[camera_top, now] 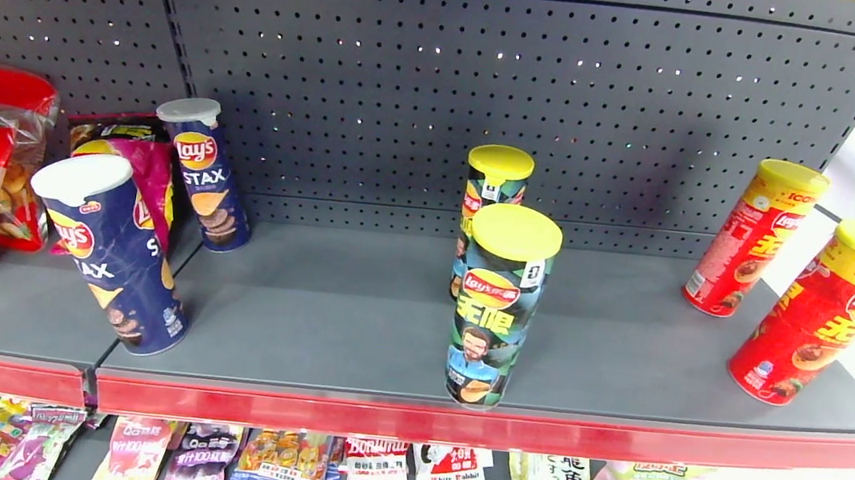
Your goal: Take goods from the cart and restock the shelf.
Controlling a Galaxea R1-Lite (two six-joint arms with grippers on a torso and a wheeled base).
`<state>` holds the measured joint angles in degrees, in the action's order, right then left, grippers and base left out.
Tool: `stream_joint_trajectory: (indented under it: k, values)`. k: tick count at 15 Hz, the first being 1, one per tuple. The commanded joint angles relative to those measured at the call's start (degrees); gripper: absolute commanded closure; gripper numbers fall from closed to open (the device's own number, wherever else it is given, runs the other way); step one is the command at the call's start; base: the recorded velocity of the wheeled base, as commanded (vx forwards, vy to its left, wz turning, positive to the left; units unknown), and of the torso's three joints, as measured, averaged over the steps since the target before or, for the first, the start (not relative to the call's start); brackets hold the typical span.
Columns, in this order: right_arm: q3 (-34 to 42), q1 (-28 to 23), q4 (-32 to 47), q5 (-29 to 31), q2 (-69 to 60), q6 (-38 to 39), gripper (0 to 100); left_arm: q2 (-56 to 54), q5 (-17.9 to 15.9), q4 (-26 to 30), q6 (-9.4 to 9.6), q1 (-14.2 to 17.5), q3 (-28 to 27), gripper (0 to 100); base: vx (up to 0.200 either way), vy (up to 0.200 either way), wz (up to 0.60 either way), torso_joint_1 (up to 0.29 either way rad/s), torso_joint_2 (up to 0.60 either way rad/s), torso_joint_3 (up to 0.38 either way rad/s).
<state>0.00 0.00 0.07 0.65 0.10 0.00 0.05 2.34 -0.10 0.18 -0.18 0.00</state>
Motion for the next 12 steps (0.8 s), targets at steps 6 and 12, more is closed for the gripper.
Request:
stream_joint_trajectory:
  k: [6,12]
  values:
    - [0.0,0.1,-0.2,-5.3,-0.1,-0.4,0,0.0,0.0,0.0,-0.01,0.0,0.0,0,0.000,0.000,0.00,0.000,0.00,0.000]
    - [-15.2,0.5,-1.7,-8.4,13.0,-0.3,0,0.0,0.0,0.0,-0.01,0.0,0.0,0,0.000,0.000,0.00,0.000,0.00,0.000]
